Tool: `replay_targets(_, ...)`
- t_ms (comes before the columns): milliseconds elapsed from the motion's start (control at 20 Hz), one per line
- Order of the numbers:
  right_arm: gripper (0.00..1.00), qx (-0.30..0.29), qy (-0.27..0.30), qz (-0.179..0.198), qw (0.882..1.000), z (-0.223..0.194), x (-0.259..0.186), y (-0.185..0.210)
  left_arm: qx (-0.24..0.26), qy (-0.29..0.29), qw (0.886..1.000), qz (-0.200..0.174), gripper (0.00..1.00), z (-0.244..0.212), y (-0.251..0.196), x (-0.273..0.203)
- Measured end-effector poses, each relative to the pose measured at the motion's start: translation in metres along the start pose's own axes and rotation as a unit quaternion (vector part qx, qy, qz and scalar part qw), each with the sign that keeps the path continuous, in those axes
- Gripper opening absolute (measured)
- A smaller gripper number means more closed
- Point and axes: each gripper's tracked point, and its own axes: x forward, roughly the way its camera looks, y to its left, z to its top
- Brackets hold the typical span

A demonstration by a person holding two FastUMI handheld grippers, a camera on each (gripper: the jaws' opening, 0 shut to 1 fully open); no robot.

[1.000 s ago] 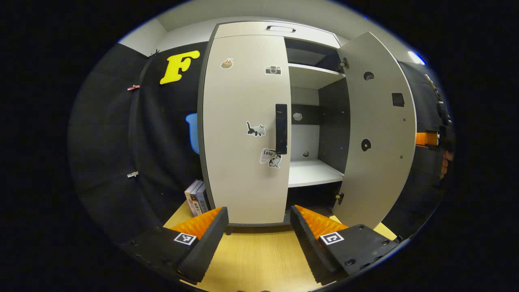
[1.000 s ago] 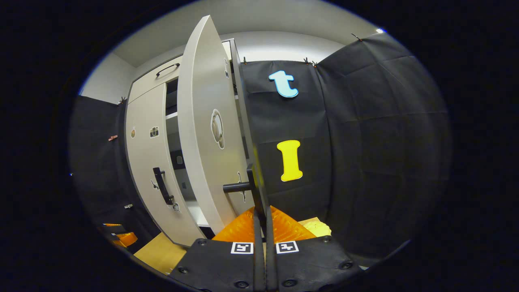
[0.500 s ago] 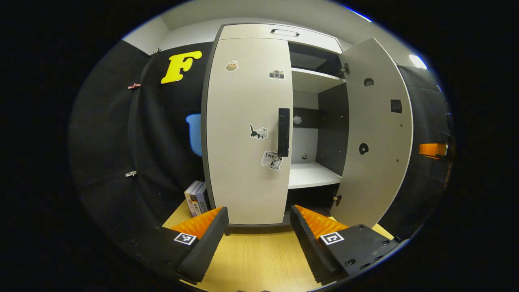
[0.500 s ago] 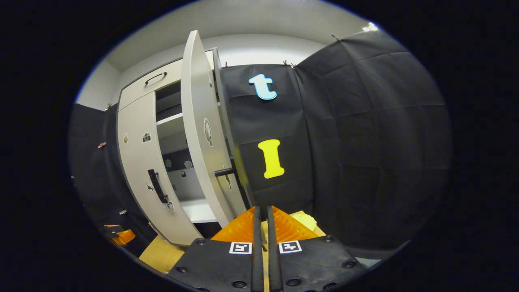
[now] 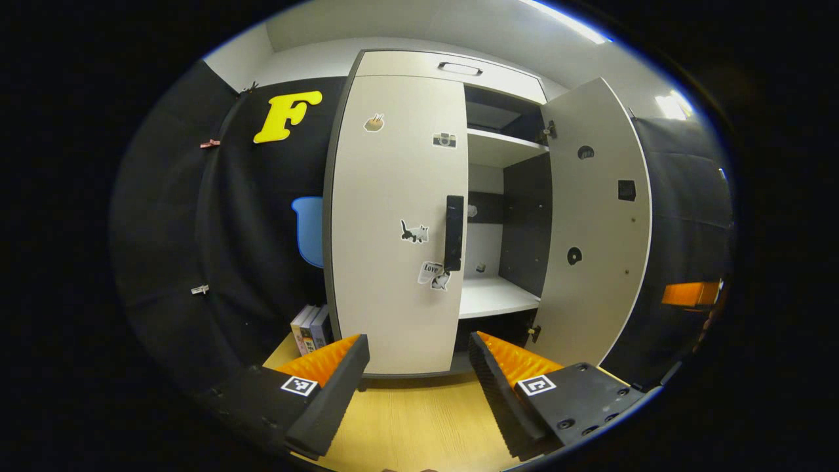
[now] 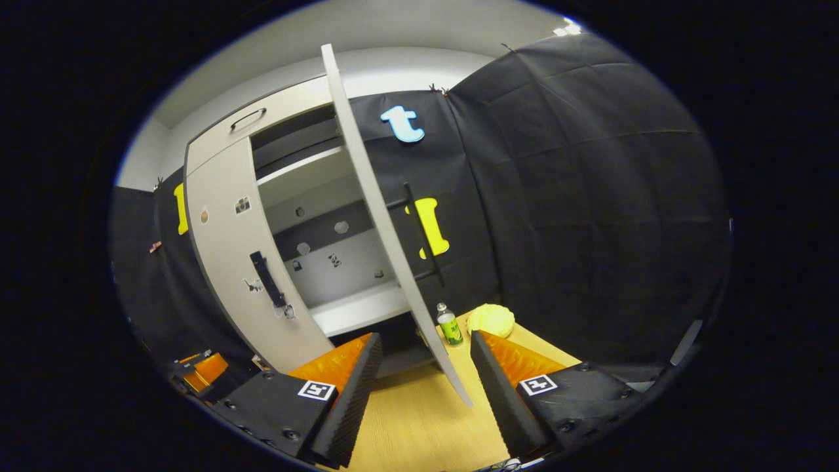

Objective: Open the right door of the double-door shoe cabinet with the right hand, and open the left door with the left hand.

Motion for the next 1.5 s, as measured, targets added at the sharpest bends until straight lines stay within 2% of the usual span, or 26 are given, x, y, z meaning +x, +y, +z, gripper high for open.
replay_targets(100, 0.87, -0.012, -0.001, 0.010, 1.000, -0.012, -0.003, 0.012, 0.001, -0.011, 1.000, -0.007, 0.95, 0.011, 0.001, 0.007)
replay_targets(150, 1.00, -0.023, -0.004, 0.010, 1.000, -0.016, -0.004, 0.018, -0.001, -0.015, 1.000, -0.010, 0.95, 0.016, 0.000, 0.011)
replay_targets(250, 0.98, -0.052, -0.009, 0.021, 0.998, -0.024, 0.003, 0.032, -0.009, -0.017, 1.000, -0.017, 0.95, 0.024, -0.001, 0.023)
replay_targets(450, 0.98, -0.104, 0.001, 0.067, 0.992, -0.036, 0.021, 0.067, -0.017, -0.016, 1.000, -0.015, 0.95, 0.041, -0.002, 0.054)
replay_targets(600, 0.98, -0.118, -0.013, 0.103, 0.988, -0.036, 0.032, 0.086, -0.003, -0.019, 1.000, -0.009, 0.95, 0.054, -0.007, 0.085)
replay_targets(750, 0.98, -0.132, -0.003, 0.137, 0.982, -0.045, 0.045, 0.101, 0.009, -0.024, 1.000, -0.011, 0.95, 0.064, -0.019, 0.117)
replay_targets(1000, 0.98, -0.120, 0.007, 0.157, 0.980, -0.050, 0.060, 0.103, 0.021, -0.034, 0.999, -0.016, 0.95, 0.074, -0.040, 0.163)
replay_targets(1100, 0.99, -0.124, 0.013, 0.164, 0.979, -0.056, 0.064, 0.101, 0.016, -0.039, 0.999, -0.011, 0.92, 0.077, -0.043, 0.180)
replay_targets(1250, 0.98, -0.136, 0.008, 0.168, 0.976, -0.052, 0.073, 0.097, 0.009, -0.029, 1.000, 0.002, 0.94, 0.077, -0.043, 0.204)
replay_targets(1400, 0.98, -0.135, 0.008, 0.179, 0.975, -0.051, 0.083, 0.098, 0.001, -0.027, 1.000, 0.005, 0.89, 0.077, -0.045, 0.219)
replay_targets(1500, 0.98, -0.138, 0.013, 0.194, 0.971, -0.056, 0.086, 0.102, -0.014, -0.017, 1.000, -0.002, 0.81, 0.071, -0.053, 0.226)
